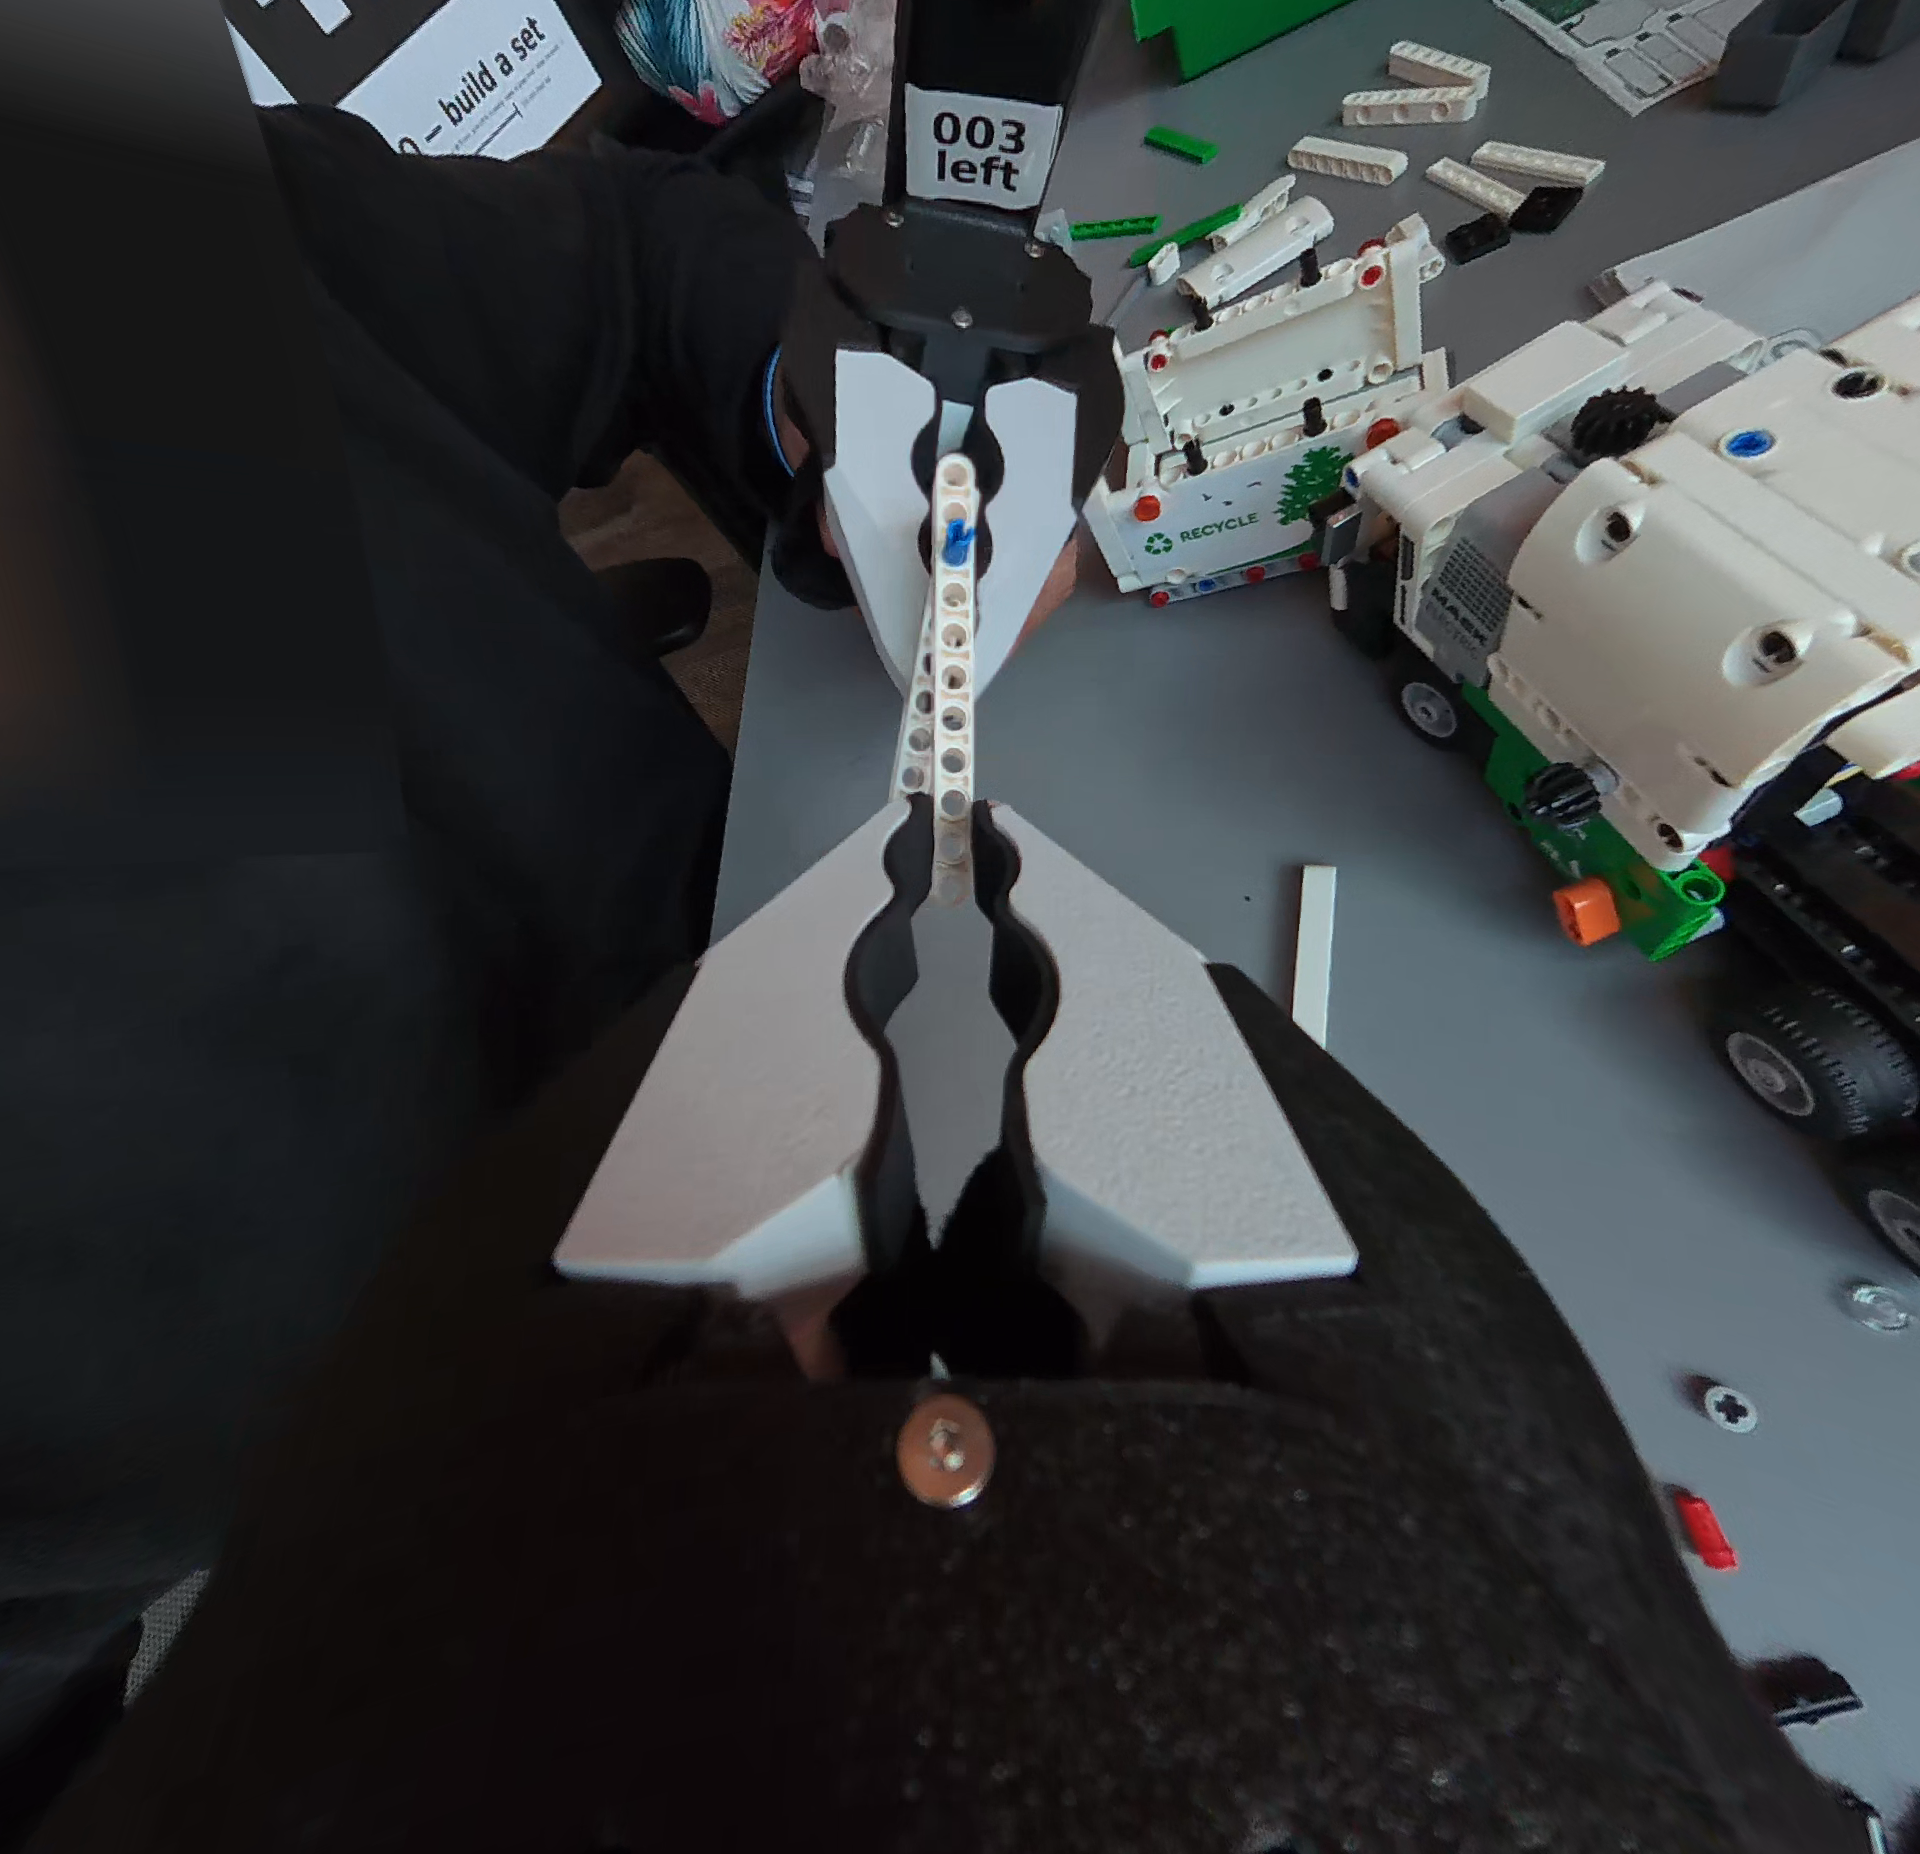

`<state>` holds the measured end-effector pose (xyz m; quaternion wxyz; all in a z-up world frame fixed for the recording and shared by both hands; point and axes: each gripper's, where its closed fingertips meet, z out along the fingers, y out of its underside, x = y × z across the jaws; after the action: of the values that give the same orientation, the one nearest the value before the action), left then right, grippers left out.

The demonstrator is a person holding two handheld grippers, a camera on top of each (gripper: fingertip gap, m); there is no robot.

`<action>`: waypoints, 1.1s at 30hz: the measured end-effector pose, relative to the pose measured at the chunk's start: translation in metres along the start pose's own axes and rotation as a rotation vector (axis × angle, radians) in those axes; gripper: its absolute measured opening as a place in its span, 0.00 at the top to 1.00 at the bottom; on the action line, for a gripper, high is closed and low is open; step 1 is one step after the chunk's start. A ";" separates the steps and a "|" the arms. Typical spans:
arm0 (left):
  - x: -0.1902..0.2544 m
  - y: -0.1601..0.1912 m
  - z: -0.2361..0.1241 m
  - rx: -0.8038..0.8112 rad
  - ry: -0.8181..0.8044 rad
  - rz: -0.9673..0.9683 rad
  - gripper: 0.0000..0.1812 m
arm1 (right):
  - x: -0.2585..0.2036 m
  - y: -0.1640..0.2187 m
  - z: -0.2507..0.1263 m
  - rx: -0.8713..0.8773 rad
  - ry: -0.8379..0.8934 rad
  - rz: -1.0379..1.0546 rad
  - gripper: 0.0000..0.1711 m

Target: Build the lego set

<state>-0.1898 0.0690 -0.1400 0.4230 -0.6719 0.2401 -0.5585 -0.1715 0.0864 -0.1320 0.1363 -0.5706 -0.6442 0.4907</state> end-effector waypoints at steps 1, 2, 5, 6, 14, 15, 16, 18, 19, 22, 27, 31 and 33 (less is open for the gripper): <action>0.001 -0.001 0.000 0.005 0.004 0.004 1.00 | -0.003 0.000 0.000 0.003 -0.017 0.003 0.97; 0.001 -0.001 0.001 0.006 -0.004 0.014 1.00 | -0.004 0.001 0.001 -0.002 -0.029 0.017 0.97; 0.001 -0.001 0.000 0.010 -0.012 0.017 1.00 | -0.003 0.001 0.002 0.013 -0.060 0.076 0.97; 0.000 -0.001 -0.001 0.008 -0.015 0.016 1.00 | -0.002 0.000 0.002 0.017 -0.060 0.087 0.97; -0.003 0.002 0.001 -0.020 -0.062 0.087 1.00 | -0.001 0.005 0.002 -0.005 -0.066 0.144 0.97; -0.004 0.002 0.001 -0.025 -0.074 0.094 1.00 | 0.001 0.006 0.003 -0.009 -0.066 0.159 0.97; -0.005 0.003 0.001 -0.032 -0.084 0.102 1.00 | 0.001 0.007 0.002 -0.013 -0.066 0.165 0.97; -0.011 0.002 0.000 -0.036 -0.125 0.116 1.00 | -0.003 0.004 0.000 -0.002 -0.086 0.155 0.97; -0.013 0.000 -0.002 -0.027 -0.127 0.112 1.00 | -0.006 0.003 0.000 -0.004 -0.095 0.152 0.97; -0.014 -0.005 -0.006 0.000 -0.118 0.100 1.00 | -0.001 0.001 -0.005 -0.001 -0.015 0.092 0.97; -0.009 -0.003 -0.002 -0.001 -0.090 0.096 1.00 | -0.004 0.005 0.002 -0.030 -0.001 0.051 0.97; -0.006 -0.002 -0.001 -0.002 -0.067 0.083 1.00 | 0.000 0.002 -0.002 -0.017 0.037 0.017 0.97; -0.004 0.001 0.001 -0.019 -0.062 0.094 1.00 | -0.002 0.002 0.000 -0.012 0.009 0.032 0.97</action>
<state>-0.1895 0.0721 -0.1427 0.4498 -0.6807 0.2635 -0.5146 -0.1694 0.0839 -0.1330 0.1279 -0.5839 -0.6374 0.4863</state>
